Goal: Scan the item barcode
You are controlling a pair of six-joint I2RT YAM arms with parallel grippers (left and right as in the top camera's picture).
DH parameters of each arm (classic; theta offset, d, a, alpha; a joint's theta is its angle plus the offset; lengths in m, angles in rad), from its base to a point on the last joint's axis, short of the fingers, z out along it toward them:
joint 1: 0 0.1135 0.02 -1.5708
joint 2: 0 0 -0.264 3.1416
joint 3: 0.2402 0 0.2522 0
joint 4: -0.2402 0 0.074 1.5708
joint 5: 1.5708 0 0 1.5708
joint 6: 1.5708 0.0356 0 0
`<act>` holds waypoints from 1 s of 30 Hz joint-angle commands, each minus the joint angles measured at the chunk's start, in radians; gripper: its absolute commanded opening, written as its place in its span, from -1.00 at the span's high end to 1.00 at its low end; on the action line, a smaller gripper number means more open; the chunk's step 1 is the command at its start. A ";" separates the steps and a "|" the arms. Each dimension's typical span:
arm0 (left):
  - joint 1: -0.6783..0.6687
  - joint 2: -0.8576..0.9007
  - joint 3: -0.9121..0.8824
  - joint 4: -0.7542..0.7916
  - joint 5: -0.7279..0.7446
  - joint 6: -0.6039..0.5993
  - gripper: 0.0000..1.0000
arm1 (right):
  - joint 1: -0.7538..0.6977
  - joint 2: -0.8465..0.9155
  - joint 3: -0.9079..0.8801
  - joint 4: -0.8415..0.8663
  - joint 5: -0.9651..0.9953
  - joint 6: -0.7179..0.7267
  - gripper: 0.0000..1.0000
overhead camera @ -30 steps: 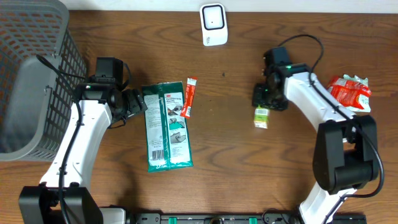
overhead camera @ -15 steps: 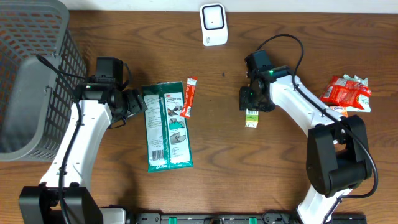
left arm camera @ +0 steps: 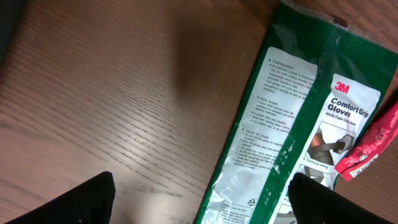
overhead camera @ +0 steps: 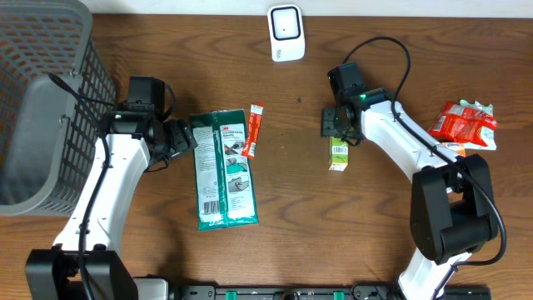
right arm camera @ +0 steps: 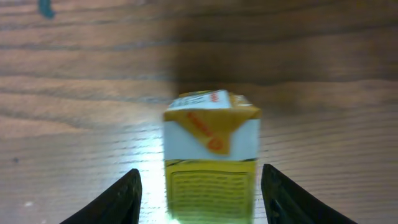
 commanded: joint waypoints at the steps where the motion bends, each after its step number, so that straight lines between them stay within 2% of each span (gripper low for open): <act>1: 0.002 -0.001 0.008 -0.003 -0.013 0.009 -0.81 | 0.007 0.006 -0.007 0.006 0.082 0.062 -0.15; 12: 0.002 -0.001 0.008 -0.003 -0.013 0.009 -0.80 | 0.007 0.062 -0.013 0.058 0.077 0.062 -0.15; 19: 0.002 -0.001 0.008 -0.003 -0.013 0.009 -0.81 | -0.003 0.061 -0.013 0.079 0.076 0.073 0.07; 30: 0.002 -0.001 0.008 -0.003 -0.013 0.009 -0.80 | -0.019 0.063 -0.013 0.128 0.077 0.080 -0.02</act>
